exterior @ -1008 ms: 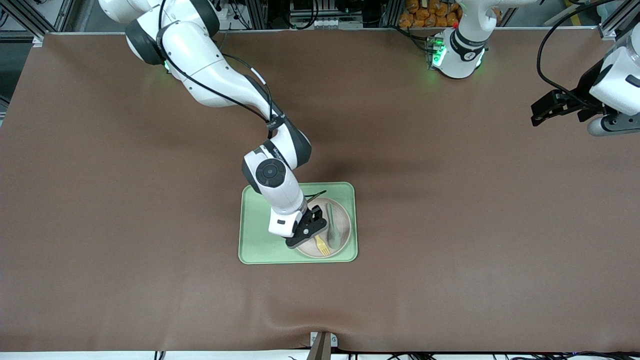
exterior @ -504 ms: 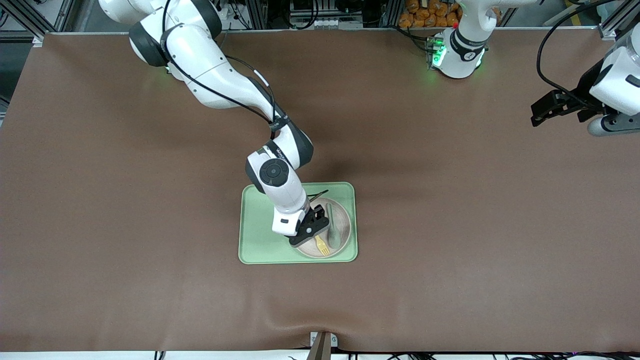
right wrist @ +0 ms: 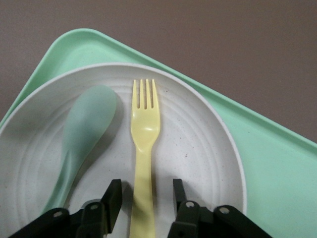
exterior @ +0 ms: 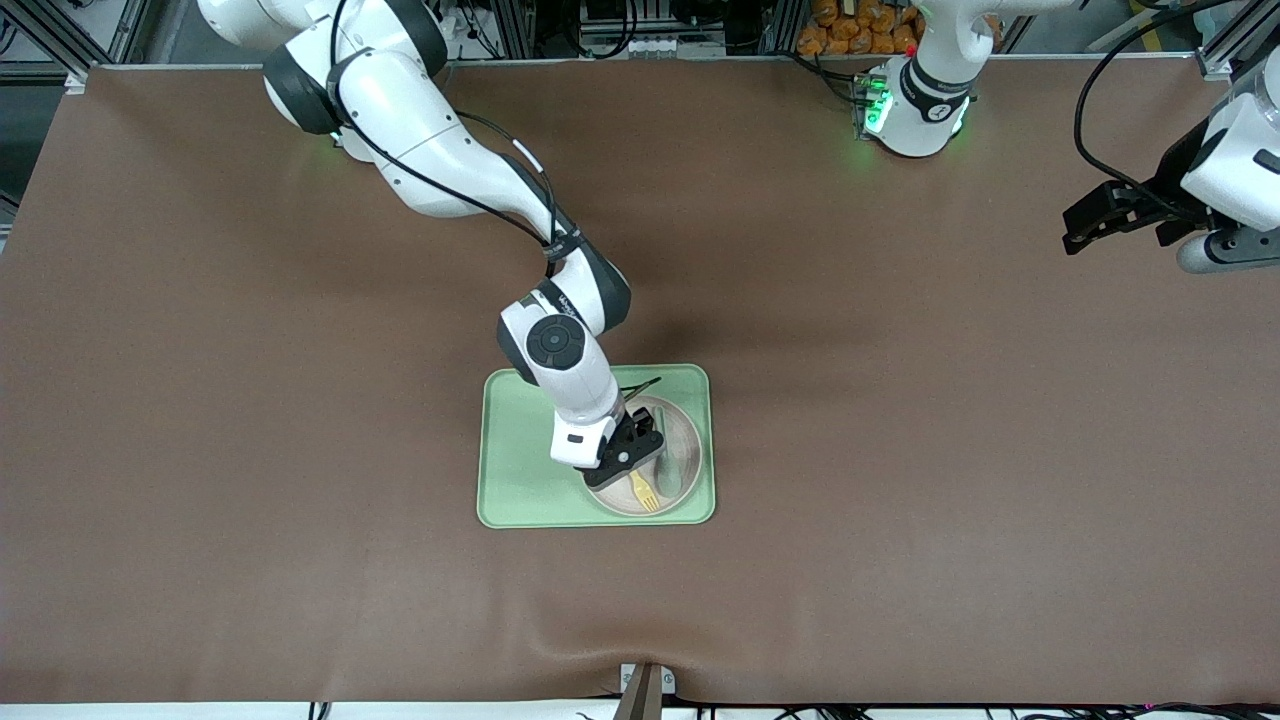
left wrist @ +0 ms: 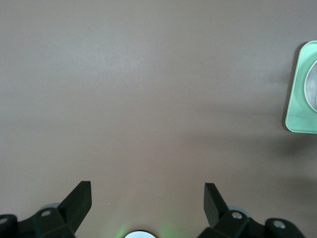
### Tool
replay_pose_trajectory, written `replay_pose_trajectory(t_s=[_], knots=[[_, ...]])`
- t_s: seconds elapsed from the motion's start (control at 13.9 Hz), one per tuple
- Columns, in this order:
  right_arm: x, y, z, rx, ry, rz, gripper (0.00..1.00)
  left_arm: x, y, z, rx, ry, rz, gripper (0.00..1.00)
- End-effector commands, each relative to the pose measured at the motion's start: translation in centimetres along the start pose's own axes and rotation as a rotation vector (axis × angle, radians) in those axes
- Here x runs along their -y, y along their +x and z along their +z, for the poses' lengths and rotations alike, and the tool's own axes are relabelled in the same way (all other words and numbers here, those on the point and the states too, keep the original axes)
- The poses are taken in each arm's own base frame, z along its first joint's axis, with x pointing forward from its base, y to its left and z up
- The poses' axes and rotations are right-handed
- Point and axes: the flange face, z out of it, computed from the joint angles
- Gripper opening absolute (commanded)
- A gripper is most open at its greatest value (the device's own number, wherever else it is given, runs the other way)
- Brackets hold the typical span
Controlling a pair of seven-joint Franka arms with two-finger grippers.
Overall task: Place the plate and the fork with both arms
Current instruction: 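Lower the right gripper over the yellow fork handle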
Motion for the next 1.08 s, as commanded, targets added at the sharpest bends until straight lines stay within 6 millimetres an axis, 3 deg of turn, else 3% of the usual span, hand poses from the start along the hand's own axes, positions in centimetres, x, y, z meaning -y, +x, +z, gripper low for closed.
replay_pose_trajectory(t_s=[0.0, 0.58, 1.01], knots=[[0.6, 0.1, 0.8, -0.015, -0.036, -0.003, 0.36, 0.4, -0.3, -0.5, -0.013, -0.016, 0.008, 1.0], [-0.3, 0.7, -0.1, -0.017, -0.034, 0.018, 0.2, 0.7, -0.4, -0.7, -0.019, -0.019, 0.003, 1.0], [0.1, 1.4, -2.0, -0.013, -0.026, 0.024, 0.05, 0.5, -0.3, -0.7, -0.025, -0.02, 0.005, 1.0]])
